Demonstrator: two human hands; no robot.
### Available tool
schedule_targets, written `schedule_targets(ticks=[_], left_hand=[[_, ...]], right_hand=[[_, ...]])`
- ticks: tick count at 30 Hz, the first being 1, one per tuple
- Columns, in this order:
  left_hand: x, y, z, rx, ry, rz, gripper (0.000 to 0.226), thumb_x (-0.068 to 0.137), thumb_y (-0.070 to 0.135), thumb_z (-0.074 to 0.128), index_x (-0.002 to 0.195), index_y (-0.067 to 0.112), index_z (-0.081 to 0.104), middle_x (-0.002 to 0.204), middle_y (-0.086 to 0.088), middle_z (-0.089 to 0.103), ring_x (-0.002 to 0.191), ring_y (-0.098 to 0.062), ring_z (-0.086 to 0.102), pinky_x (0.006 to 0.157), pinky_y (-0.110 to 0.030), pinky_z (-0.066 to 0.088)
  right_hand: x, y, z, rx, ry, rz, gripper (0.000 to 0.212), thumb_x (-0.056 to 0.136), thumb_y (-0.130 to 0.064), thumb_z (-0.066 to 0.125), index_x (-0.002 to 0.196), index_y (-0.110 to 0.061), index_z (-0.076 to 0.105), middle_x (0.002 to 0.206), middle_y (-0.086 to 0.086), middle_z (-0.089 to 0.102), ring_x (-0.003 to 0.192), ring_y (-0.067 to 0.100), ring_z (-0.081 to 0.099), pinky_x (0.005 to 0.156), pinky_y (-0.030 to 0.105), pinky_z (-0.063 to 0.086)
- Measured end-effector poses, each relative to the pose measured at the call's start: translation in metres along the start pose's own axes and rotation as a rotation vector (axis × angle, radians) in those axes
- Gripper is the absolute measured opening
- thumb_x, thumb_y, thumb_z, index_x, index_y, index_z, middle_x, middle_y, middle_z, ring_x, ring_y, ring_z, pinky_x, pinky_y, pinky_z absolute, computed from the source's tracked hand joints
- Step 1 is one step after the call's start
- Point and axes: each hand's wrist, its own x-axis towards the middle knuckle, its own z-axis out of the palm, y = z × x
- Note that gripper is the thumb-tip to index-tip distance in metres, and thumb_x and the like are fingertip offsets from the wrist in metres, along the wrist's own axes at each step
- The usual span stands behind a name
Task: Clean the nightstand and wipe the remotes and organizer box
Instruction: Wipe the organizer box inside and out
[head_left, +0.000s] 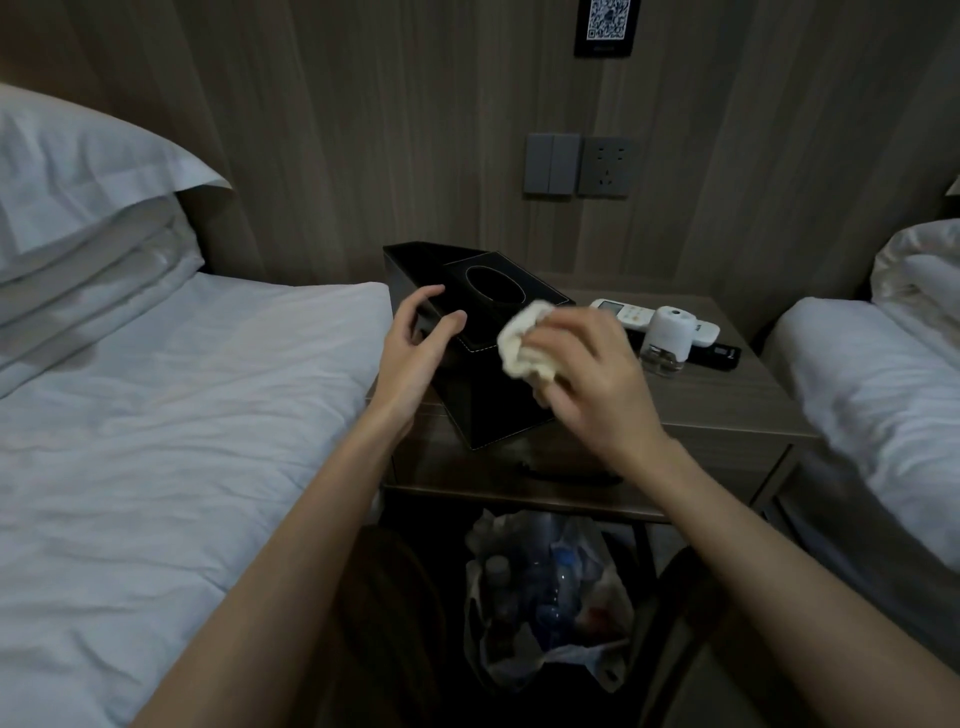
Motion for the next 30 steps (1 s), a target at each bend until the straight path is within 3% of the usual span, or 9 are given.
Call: schedule_targets(ticks=[4,8,12,16,19,23,27,30], left_hand=[[0.001,-0.003,0.0,0.015,-0.013,0.009,0.034,0.078,0.046,0.065,0.111,0.049,0.057,0.131,0.007,0.055,0.126,-0.018,0.049,0.106,-0.049,0.042],[0.001,-0.003,0.0,-0.007,-0.01,0.002,0.038,0.075,0.046,0.065,0.112,0.046,0.058,0.132,0.007,0.055,0.125,-0.017,0.05,0.101,-0.043,0.044],[0.001,-0.004,0.0,-0.017,-0.017,-0.004,0.042,0.072,0.049,0.067,0.113,0.046,0.058,0.133,0.006,0.054,0.124,-0.017,0.051,0.1,-0.043,0.046],[0.002,-0.005,-0.001,-0.021,-0.025,-0.01,0.046,0.068,0.056,0.066,0.112,0.05,0.057,0.136,0.007,0.052,0.128,-0.019,0.047,0.106,-0.049,0.043],[0.002,-0.007,-0.002,-0.016,-0.038,-0.007,0.045,0.069,0.057,0.066,0.113,0.051,0.057,0.138,0.007,0.051,0.132,-0.021,0.044,0.108,-0.053,0.039],[0.003,-0.008,-0.001,-0.012,-0.03,-0.002,0.044,0.07,0.055,0.066,0.112,0.051,0.057,0.137,0.009,0.052,0.132,-0.019,0.044,0.11,-0.053,0.037],[0.003,-0.008,-0.001,-0.031,-0.021,-0.004,0.047,0.068,0.054,0.067,0.114,0.047,0.058,0.135,0.01,0.054,0.13,-0.017,0.046,0.108,-0.053,0.04],[0.004,-0.008,-0.001,-0.028,-0.031,-0.003,0.046,0.068,0.055,0.066,0.113,0.049,0.058,0.135,0.008,0.054,0.131,-0.02,0.046,0.108,-0.054,0.039]], right_hand=[[0.004,0.004,0.019,-0.049,0.015,0.033,0.03,0.081,-0.005,0.065,0.108,-0.01,0.054,0.114,0.011,0.055,0.102,0.026,0.049,0.084,0.035,0.046],[-0.025,0.004,0.034,-0.083,0.032,-0.023,0.026,0.079,-0.006,0.065,0.098,-0.014,0.049,0.112,0.003,0.045,0.096,0.022,0.046,0.081,0.034,0.038],[-0.077,0.012,0.044,-0.045,-0.222,-0.073,0.022,0.079,-0.014,0.061,0.1,-0.018,0.055,0.107,0.001,0.05,0.094,0.019,0.049,0.081,0.034,0.042],[-0.112,0.02,0.042,-0.043,-0.51,-0.126,0.034,0.069,-0.009,0.074,0.1,-0.017,0.062,0.1,0.004,0.06,0.09,0.019,0.046,0.067,0.037,0.054],[-0.095,0.014,0.025,-0.055,-0.359,-0.179,0.028,0.078,-0.017,0.059,0.106,-0.016,0.054,0.106,0.002,0.049,0.089,0.02,0.047,0.07,0.032,0.045],[-0.035,0.016,-0.002,-0.065,-0.007,-0.101,0.027,0.08,-0.003,0.063,0.105,-0.012,0.057,0.108,0.009,0.051,0.09,0.028,0.051,0.075,0.037,0.042],[-0.011,0.027,0.003,-0.069,0.014,0.101,0.031,0.078,-0.002,0.065,0.106,-0.011,0.056,0.107,0.018,0.056,0.097,0.028,0.048,0.081,0.036,0.043],[-0.025,0.026,0.017,-0.073,0.002,0.101,0.033,0.077,-0.003,0.063,0.105,-0.014,0.051,0.11,0.013,0.051,0.097,0.026,0.048,0.083,0.032,0.037]])
